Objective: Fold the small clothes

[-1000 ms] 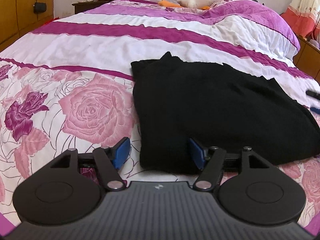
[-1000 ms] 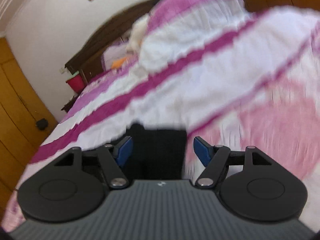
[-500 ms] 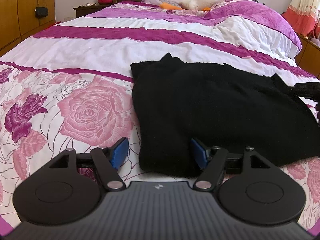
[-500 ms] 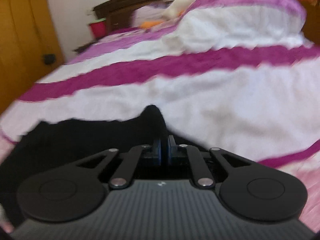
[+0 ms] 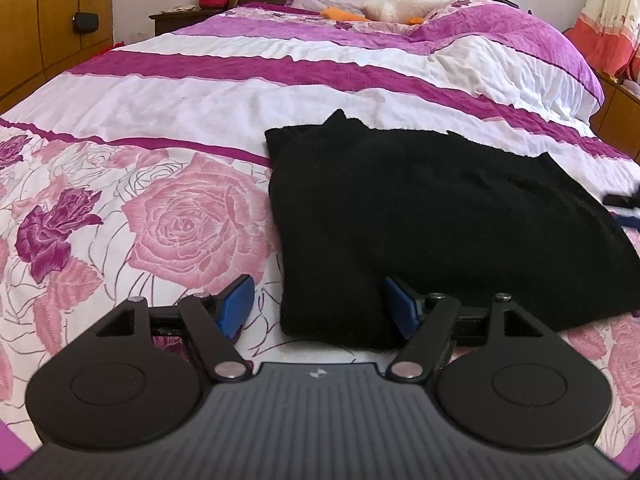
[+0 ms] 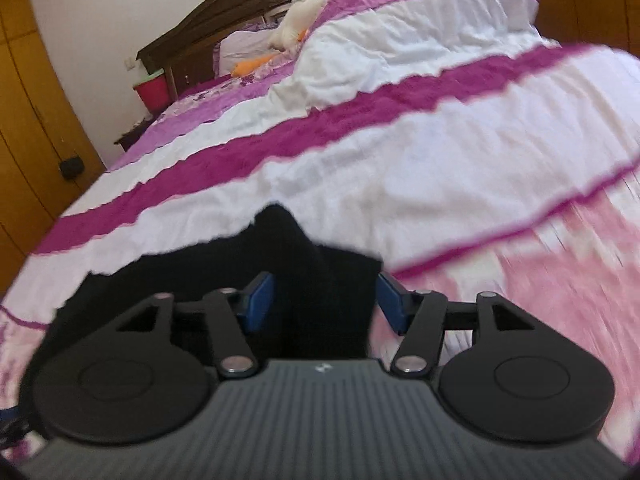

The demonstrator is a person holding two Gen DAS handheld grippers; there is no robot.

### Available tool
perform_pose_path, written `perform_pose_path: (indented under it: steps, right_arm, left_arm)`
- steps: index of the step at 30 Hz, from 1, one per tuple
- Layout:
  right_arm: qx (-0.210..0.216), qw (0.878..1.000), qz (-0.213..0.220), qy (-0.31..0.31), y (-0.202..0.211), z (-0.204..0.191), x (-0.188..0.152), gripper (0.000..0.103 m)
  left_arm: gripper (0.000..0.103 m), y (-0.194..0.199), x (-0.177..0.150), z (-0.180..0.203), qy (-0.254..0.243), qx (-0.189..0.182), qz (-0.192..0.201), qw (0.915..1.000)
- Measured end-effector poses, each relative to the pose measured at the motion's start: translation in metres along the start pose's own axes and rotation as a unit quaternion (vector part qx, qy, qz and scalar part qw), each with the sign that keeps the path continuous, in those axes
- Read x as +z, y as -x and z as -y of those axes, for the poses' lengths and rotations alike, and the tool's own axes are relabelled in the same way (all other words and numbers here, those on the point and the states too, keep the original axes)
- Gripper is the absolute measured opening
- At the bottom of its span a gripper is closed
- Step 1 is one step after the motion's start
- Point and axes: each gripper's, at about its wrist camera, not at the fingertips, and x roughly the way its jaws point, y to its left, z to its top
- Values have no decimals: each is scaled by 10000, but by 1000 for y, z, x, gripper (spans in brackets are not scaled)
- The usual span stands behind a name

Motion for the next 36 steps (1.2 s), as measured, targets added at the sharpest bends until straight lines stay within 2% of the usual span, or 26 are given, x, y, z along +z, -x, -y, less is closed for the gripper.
perform_pose_path:
  steps: [3, 7, 11, 18, 24, 26, 29, 31, 36]
  right_arm:
    - [54, 9994, -8, -355, 23, 14, -19, 59]
    - [102, 9972, -89, -730, 32, 27, -41, 62]
    - [465, 9922, -28, -1160, 26, 31, -54, 61]
    - [772, 9882, 56, -1323, 0, 27, -65, 61]
    - [975, 9849, 42, -1428, -2, 26, -63, 60]
    - [1076, 9819, 39, -1557, -4, 29, -62, 43]
    - [1292, 9706, 48, -2029, -10, 41, -64, 25]
    - [1365, 9665, 130, -2170, -8, 43, -66, 22]
    - [1235, 9695, 363, -2087, 3, 30, -62, 20]
  left_arm:
    - [76, 6, 0, 1, 11, 17, -6, 10000]
    - [76, 12, -1, 1, 69, 16, -80, 9999]
    - [76, 13, -3, 1, 110, -8, -119, 9999]
    - [76, 7, -3, -2, 228, 11, -197, 9995]
    - [77, 5, -6, 5, 89, 150, -133, 9998]
    - [77, 4, -6, 6, 66, 180, -124, 9997]
    - [77, 6, -6, 6, 121, 184, -142, 9997]
    - [77, 8, -5, 5, 137, 178, -155, 9996]
    - [77, 17, -3, -2, 186, 184, -120, 9996]
